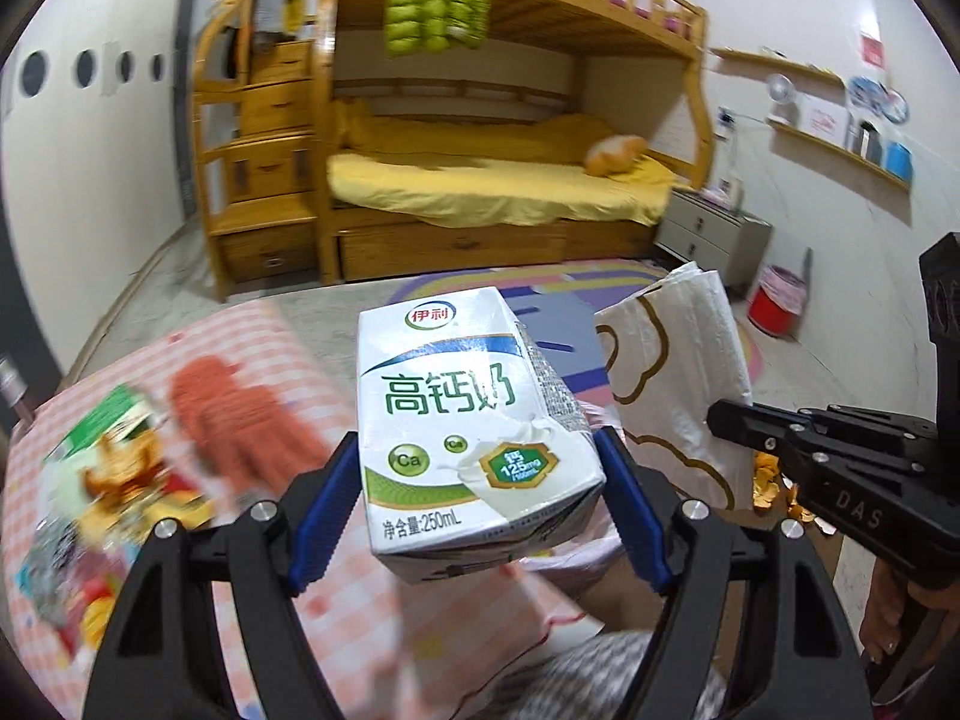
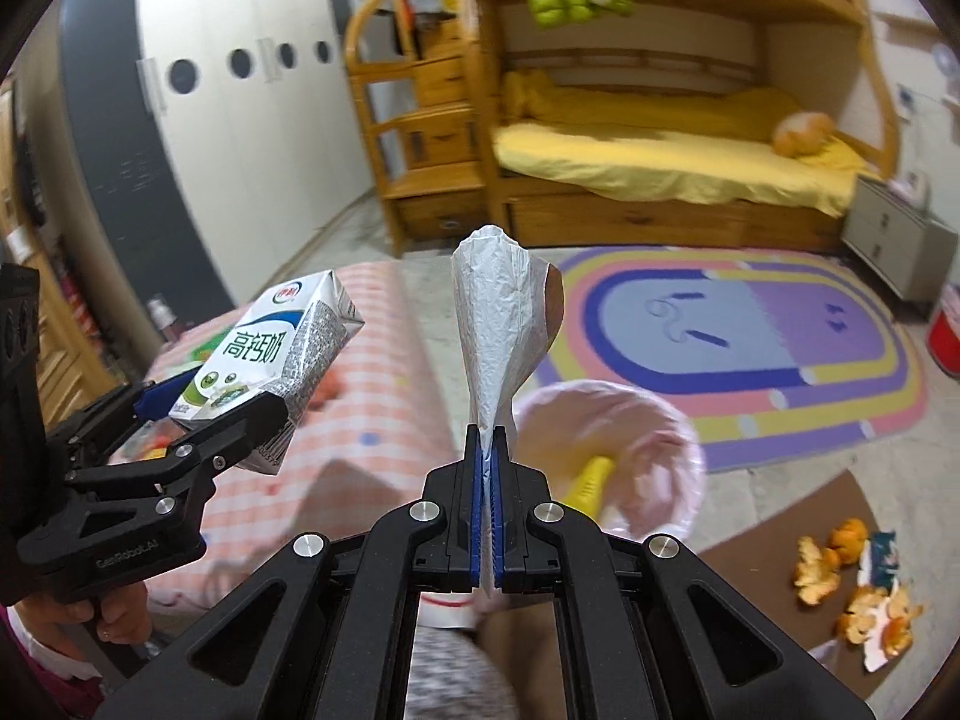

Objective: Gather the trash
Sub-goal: 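Carry the carton and bag over the bin and open both tools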

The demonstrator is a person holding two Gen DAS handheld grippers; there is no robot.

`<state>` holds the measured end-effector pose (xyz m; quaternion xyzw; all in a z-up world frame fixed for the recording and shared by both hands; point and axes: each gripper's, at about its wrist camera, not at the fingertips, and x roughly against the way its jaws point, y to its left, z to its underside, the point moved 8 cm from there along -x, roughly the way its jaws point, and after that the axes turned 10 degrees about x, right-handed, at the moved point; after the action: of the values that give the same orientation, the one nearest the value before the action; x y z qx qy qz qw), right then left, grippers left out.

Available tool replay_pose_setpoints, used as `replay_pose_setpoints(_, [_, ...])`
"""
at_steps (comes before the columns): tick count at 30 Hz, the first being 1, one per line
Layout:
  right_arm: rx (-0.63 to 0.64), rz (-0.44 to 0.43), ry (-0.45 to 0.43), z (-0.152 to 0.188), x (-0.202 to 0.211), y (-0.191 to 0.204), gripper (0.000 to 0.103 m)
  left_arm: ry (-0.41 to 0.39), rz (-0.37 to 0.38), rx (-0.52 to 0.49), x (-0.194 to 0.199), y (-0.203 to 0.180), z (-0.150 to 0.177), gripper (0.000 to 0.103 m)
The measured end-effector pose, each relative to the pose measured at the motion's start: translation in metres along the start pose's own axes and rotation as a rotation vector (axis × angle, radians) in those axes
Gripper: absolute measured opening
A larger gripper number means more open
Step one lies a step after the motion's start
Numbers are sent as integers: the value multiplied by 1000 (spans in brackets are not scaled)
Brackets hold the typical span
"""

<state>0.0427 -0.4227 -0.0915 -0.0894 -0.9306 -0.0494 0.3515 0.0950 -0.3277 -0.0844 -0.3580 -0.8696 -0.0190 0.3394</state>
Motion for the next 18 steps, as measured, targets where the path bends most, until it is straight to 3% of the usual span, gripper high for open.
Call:
replay_pose_setpoints(6, [-60, 35, 36, 6, -34, -46, 2, 23, 46, -47, -49, -32, -15, 75])
replay_pose_setpoints(11, [-72, 39, 53, 4, -63, -62, 3, 36, 81, -59, -81, -40, -28, 78])
replay_pose_setpoints(14, [-91, 47, 67, 6, -79, -72, 21, 34, 70, -63, -91, -35, -32, 89])
replay_pose_setpoints(15, [-103, 55, 70, 8, -83, -75, 34, 26, 63, -60, -90, -32, -32, 90])
replay_pose_setpoints(18, [-117, 75, 70, 13, -81, -80, 36, 22, 25, -35, -88, -15, -32, 90])
